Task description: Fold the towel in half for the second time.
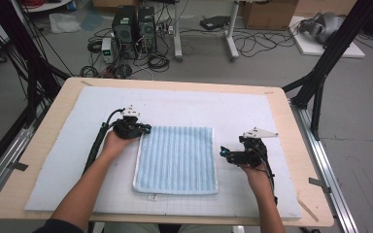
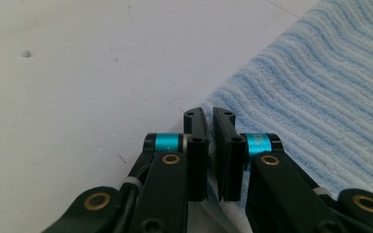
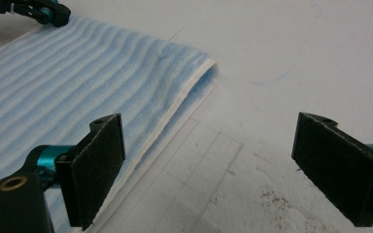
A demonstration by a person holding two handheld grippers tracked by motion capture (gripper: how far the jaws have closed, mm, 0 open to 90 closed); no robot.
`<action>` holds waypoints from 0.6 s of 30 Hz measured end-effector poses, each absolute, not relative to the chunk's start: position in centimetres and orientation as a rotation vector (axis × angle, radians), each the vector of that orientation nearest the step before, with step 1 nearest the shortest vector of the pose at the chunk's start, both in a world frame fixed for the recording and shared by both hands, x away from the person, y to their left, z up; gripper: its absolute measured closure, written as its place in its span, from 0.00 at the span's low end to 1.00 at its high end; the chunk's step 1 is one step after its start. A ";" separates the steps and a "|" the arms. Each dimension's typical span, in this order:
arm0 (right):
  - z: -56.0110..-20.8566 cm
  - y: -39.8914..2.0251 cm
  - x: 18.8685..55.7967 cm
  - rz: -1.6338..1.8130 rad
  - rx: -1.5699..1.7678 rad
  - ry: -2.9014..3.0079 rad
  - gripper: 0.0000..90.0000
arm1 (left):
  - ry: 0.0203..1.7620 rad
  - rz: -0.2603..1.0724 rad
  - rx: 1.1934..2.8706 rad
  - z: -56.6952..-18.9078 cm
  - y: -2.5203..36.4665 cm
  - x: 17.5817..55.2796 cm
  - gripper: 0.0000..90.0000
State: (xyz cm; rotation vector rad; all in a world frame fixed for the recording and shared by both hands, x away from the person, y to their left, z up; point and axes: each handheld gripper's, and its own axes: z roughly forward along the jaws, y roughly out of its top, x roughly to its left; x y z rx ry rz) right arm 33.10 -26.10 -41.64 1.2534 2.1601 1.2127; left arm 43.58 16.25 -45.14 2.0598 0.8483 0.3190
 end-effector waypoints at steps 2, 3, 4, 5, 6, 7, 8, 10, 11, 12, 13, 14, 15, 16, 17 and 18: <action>-41.6 -25.8 33.4 1.214 1.241 2.169 0.12 | 0.848 0.318 2.062 -45.1 16.3 43.6 0.94; -41.6 -25.5 33.5 1.210 1.233 2.177 0.12 | 0.852 0.316 2.059 -45.1 16.3 43.6 0.94; -41.6 -25.3 33.7 1.202 1.228 2.181 0.12 | 0.856 0.312 2.051 -45.2 16.3 43.6 0.94; -41.6 -25.1 33.9 1.198 1.231 2.190 0.12 | 0.857 0.311 2.054 -45.2 16.3 43.6 0.94; -41.6 -24.9 34.1 1.199 1.225 2.193 0.12 | 0.858 0.310 2.053 -45.2 16.3 43.6 0.93; -41.5 -24.7 34.4 1.201 1.230 2.197 0.12 | 0.857 0.310 2.053 -45.2 16.3 43.6 0.93; -41.5 -24.6 34.8 1.206 1.229 2.196 0.12 | 0.853 0.314 2.059 -45.2 16.4 43.6 0.93; -41.4 -24.2 35.5 1.213 1.232 2.200 0.12 | 0.856 0.312 2.053 -45.2 16.3 43.6 0.94; -41.4 -24.1 35.9 1.210 1.239 2.199 0.12 | 0.858 0.311 2.049 -45.2 16.3 43.6 0.94; -41.4 -23.9 36.3 1.214 1.236 2.191 0.12 | 0.861 0.309 2.049 -45.2 16.3 43.6 0.94; -41.3 -23.8 36.6 1.220 1.242 2.189 0.11 | 0.860 0.310 2.048 -45.2 16.3 43.6 0.94; -41.2 -23.6 37.0 1.226 1.236 2.189 0.11 | 0.861 0.308 2.045 -45.2 16.3 43.6 0.93; -41.2 -23.5 37.3 1.233 1.235 2.190 0.12 | 0.861 0.308 2.046 -45.2 16.3 43.6 0.93; -41.2 -23.4 37.6 1.240 1.233 2.196 0.12 | 0.858 0.311 2.050 -45.2 16.3 43.6 0.93; -41.3 -23.3 38.0 1.242 1.242 2.201 0.12 | 0.857 0.309 2.050 -45.2 16.4 43.6 0.93; -41.3 -23.1 38.5 1.238 1.257 2.204 0.12 | 0.856 0.311 2.051 -45.2 16.4 43.6 0.93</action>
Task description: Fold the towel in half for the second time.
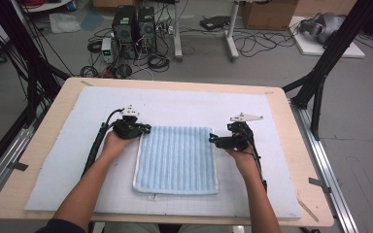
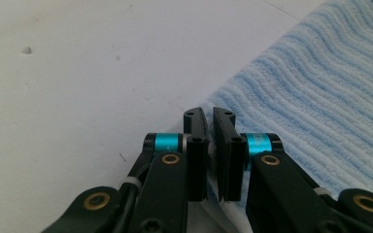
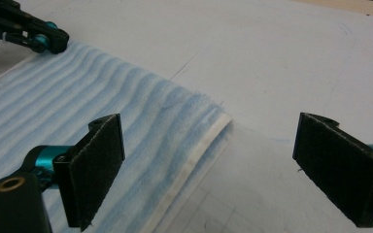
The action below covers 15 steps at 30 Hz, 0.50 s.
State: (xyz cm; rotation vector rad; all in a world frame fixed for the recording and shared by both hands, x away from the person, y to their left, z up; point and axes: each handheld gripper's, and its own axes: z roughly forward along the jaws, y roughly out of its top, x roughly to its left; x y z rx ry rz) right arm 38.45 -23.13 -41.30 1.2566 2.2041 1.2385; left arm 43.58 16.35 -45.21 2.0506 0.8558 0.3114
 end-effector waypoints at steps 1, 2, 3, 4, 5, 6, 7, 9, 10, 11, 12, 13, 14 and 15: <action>-41.3 -23.0 38.7 1.246 1.262 2.200 0.12 | 0.856 0.312 2.052 -45.2 16.4 43.6 0.93; -41.4 -22.9 39.1 1.257 1.273 2.198 0.12 | 0.859 0.310 2.049 -45.2 16.3 43.6 0.93; -41.4 -22.9 39.3 1.258 1.281 2.201 0.12 | 0.860 0.309 2.047 -45.2 16.3 43.6 0.93; -41.5 -22.8 39.6 1.256 1.281 2.208 0.17 | 0.862 0.310 2.047 -45.2 16.3 43.6 0.93; -41.6 -22.7 39.9 1.258 1.281 2.222 0.20 | 0.862 0.309 2.047 -45.2 16.3 43.6 0.93; -41.7 -22.6 40.1 1.254 1.276 2.229 0.22 | 0.860 0.309 2.046 -45.2 16.4 43.6 0.93; -41.8 -22.4 40.3 1.241 1.281 2.240 0.23 | 0.861 0.309 2.045 -45.2 16.4 43.6 0.93; -42.1 -22.2 40.7 1.238 1.273 2.243 0.30 | 0.860 0.311 2.047 -45.2 16.4 43.6 0.93; -42.3 -22.1 40.8 1.223 1.273 2.244 0.31 | 0.862 0.309 2.045 -45.2 16.4 43.6 0.93; -42.6 -22.0 41.0 1.214 1.285 2.248 0.33 | 0.864 0.308 2.043 -45.2 16.4 43.6 0.93; -42.9 -21.9 41.2 1.207 1.295 2.259 0.36 | 0.864 0.308 2.043 -45.2 16.4 43.6 0.93; -43.2 -21.9 41.4 1.197 1.299 2.265 0.37 | 0.862 0.308 2.044 -45.2 16.4 43.6 0.93; -43.4 -21.9 41.5 1.189 1.314 2.268 0.39 | 0.865 0.307 2.044 -45.2 16.4 43.6 0.93; -43.7 -21.9 41.7 1.185 1.331 2.263 0.41 | 0.865 0.306 2.044 -45.2 16.4 43.6 0.93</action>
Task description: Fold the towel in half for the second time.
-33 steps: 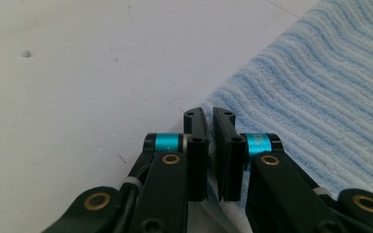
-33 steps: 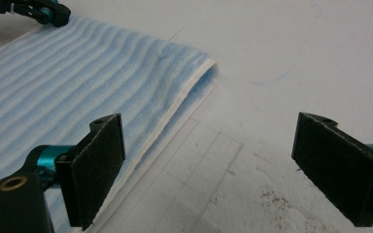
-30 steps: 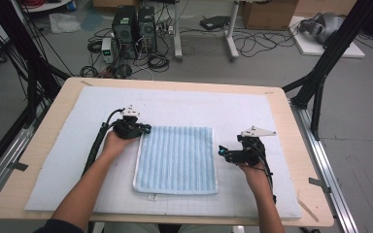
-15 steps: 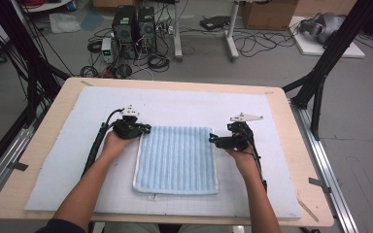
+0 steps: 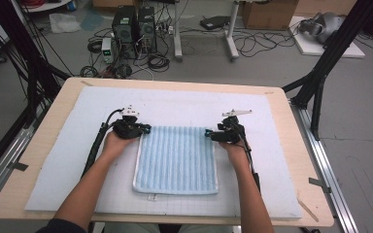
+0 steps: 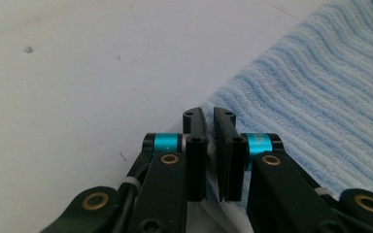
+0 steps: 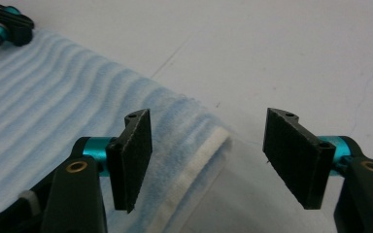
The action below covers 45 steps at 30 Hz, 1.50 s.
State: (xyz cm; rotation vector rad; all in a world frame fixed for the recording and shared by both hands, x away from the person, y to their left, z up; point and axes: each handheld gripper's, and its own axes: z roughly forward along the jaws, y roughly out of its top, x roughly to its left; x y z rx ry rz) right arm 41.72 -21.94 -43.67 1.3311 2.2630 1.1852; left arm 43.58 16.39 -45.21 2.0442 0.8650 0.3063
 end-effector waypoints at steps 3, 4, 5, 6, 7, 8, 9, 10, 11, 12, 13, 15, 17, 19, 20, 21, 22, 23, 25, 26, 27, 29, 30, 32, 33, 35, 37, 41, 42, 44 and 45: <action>-44.1 -22.0 42.0 1.182 1.329 2.263 0.51 | 0.865 0.306 2.043 -45.2 16.4 43.6 0.93; -44.1 -21.9 42.1 1.165 1.320 2.271 0.57 | 0.866 0.305 2.044 -45.2 16.4 43.6 0.93; -44.2 -21.8 42.0 1.135 1.308 2.282 0.62 | 0.867 0.305 2.043 -45.2 16.4 43.6 0.93; -44.2 -21.6 42.0 1.104 1.289 2.296 0.66 | 0.866 0.306 2.046 -45.2 16.4 43.6 0.93; -44.2 -21.5 42.0 1.083 1.267 2.315 0.70 | 0.868 0.303 2.044 -45.2 16.4 43.6 0.93; -44.3 -21.3 42.0 1.069 1.267 2.325 0.73 | 0.871 0.301 2.042 -45.2 16.4 43.6 0.93; -44.4 -21.2 42.0 1.058 1.260 2.331 0.76 | 0.874 0.298 2.038 -45.2 16.4 43.6 0.93; -44.4 -21.2 42.0 1.066 1.254 2.337 0.79 | 0.878 0.294 2.038 -45.2 16.4 43.6 0.93; -44.4 -21.3 42.1 1.072 1.260 2.336 0.83 | 0.883 0.291 2.035 -45.2 16.4 43.6 0.93; -44.4 -21.3 42.1 1.074 1.275 2.343 0.89 | 0.887 0.290 2.035 -45.2 16.5 43.6 0.93; -44.3 -21.2 42.1 1.080 1.293 2.353 0.92 | 0.892 0.285 2.032 -45.2 16.5 43.6 0.93; -44.1 -21.1 42.3 1.053 1.298 2.369 0.94 | 0.912 0.276 2.022 -45.2 16.6 43.6 0.93; -44.0 -20.9 42.4 1.036 1.288 2.367 0.94 | 0.921 0.275 2.016 -45.2 16.6 43.6 0.93; -43.9 -20.8 42.4 1.025 1.288 2.354 0.96 | 0.943 0.263 1.991 -45.2 16.8 43.7 0.94; -43.8 -20.7 42.4 1.028 1.296 2.342 0.96 | 0.953 0.254 1.980 -45.2 16.9 43.7 0.94; -43.7 -20.7 42.4 1.033 1.287 2.334 0.96 | 0.972 0.236 1.945 -45.2 17.2 43.8 0.94; -43.6 -20.7 42.5 1.040 1.289 2.327 0.96 | 0.982 0.224 1.918 -45.2 17.5 43.9 0.95; -43.4 -20.7 42.6 1.044 1.289 2.318 0.96 | 0.995 0.208 1.884 -45.1 17.8 44.1 0.95; -43.0 -20.6 42.7 1.065 1.276 2.292 0.96 | 1.002 0.214 1.835 -44.9 18.0 44.1 0.95; -42.8 -20.6 42.8 1.069 1.283 2.283 0.96 | 0.995 0.228 1.822 -44.7 18.0 44.1 0.96; -42.5 -20.5 42.8 1.076 1.277 2.270 0.96 | 0.985 0.243 1.814 -44.5 18.1 44.1 0.96; -42.2 -20.6 43.0 1.085 1.263 2.244 0.96 | 0.979 0.257 1.765 -44.2 18.3 44.2 0.96; -42.1 -20.6 43.1 1.101 1.261 2.228 0.96 | 0.978 0.265 1.736 -44.0 18.5 44.3 0.96; -41.7 -20.7 43.4 1.124 1.267 2.203 0.96 | 0.978 0.270 1.711 -43.6 18.7 44.6 0.96; -41.5 -20.6 43.6 1.143 1.270 2.189 0.96 | 0.972 0.286 1.711 -43.4 18.8 44.8 0.96; -41.1 -20.4 43.8 1.155 1.265 2.168 0.96 | 0.971 0.292 1.698 -43.0 19.0 45.1 0.96; -40.9 -20.2 44.0 1.160 1.242 2.152 0.96 | 0.964 0.312 1.658 -42.7 19.2 45.2 0.96; -41.0 -20.0 44.1 1.195 1.237 2.141 0.96 | 0.959 0.292 1.664 -42.7 19.6 45.1 0.96; -41.0 -19.9 44.0 1.198 1.238 2.141 0.96 | 0.956 0.284 1.673 -42.7 19.6 45.1 0.96; -40.9 -19.9 43.8 1.213 1.226 2.140 0.96 | 0.938 0.272 1.677 -42.5 19.8 44.8 0.95; -40.8 -19.9 43.7 1.218 1.220 2.139 0.96 | 0.928 0.271 1.679 -42.2 19.9 44.7 0.95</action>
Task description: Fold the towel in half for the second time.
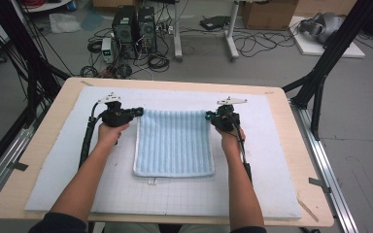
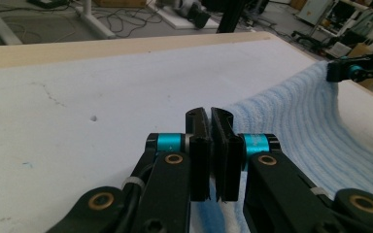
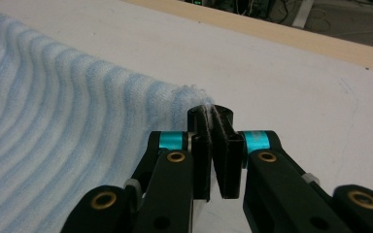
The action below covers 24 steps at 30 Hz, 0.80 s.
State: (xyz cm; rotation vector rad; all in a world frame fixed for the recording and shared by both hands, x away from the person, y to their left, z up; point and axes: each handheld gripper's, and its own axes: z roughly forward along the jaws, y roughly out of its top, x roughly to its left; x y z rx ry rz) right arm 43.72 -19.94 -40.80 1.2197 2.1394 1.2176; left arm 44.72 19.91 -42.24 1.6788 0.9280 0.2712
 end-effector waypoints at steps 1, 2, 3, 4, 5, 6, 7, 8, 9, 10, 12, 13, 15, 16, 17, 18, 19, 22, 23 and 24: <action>-40.7 -20.0 43.6 1.227 1.218 2.138 0.96 | 0.917 0.270 1.675 -42.0 19.9 44.6 0.95; -40.7 -20.2 43.5 1.241 1.219 2.137 0.96 | 0.906 0.273 1.677 -41.8 19.9 44.4 0.95; -40.6 -20.3 43.4 1.250 1.219 2.134 0.96 | 0.897 0.278 1.682 -41.5 19.8 44.2 0.95; -40.6 -20.5 43.2 1.258 1.219 2.129 0.96 | 0.886 0.280 1.685 -41.4 19.7 44.1 0.95; -40.5 -20.6 43.1 1.270 1.220 2.124 0.96 | 0.880 0.278 1.687 -41.2 19.7 43.9 0.95; -40.5 -20.7 43.0 1.279 1.223 2.119 0.96 | 0.875 0.273 1.685 -41.0 19.6 43.8 0.95; -40.5 -20.9 42.8 1.287 1.218 2.120 0.96 | 0.874 0.269 1.682 -40.8 19.6 43.6 0.95; -40.4 -21.0 42.5 1.298 1.220 2.124 0.96 | 0.873 0.265 1.684 -40.7 19.6 43.4 0.95; -40.3 -21.1 42.4 1.308 1.215 2.123 0.96 | 0.863 0.279 1.676 -40.7 19.6 43.0 0.95; -40.3 -21.2 42.1 1.317 1.203 2.121 0.96 | 0.856 0.296 1.660 -40.8 19.6 42.6 0.95; -40.2 -21.5 41.6 1.355 1.188 2.116 0.96 | 0.849 0.292 1.658 -41.1 19.7 42.0 0.95; -40.2 -21.6 41.3 1.366 1.196 2.117 0.96 | 0.846 0.289 1.665 -41.2 19.8 41.8 0.95; -40.1 -21.8 41.0 1.389 1.192 2.115 0.96 | 0.838 0.291 1.662 -41.4 19.8 41.2 0.95; -40.1 -21.8 40.8 1.392 1.184 2.116 0.96 | 0.835 0.294 1.664 -41.4 19.7 41.0 0.95; -40.0 -21.8 40.6 1.393 1.174 2.120 0.96 | 0.826 0.299 1.670 -41.4 19.8 40.7 0.95; -39.9 -21.7 40.3 1.393 1.166 2.123 0.96 | 0.823 0.281 1.680 -41.4 19.8 40.5 0.95; -39.8 -21.7 40.1 1.399 1.158 2.125 0.96 | 0.817 0.277 1.685 -41.3 19.8 40.4 0.95; -39.7 -21.9 39.5 1.422 1.146 2.126 0.96 | 0.799 0.287 1.670 -41.1 20.1 39.7 0.95; -39.7 -22.0 39.2 1.432 1.142 2.127 0.96 | 0.796 0.284 1.670 -41.0 20.1 39.5 0.95; -39.7 -22.1 39.0 1.438 1.135 2.128 0.96 | 0.794 0.281 1.668 -41.0 20.1 39.2 0.95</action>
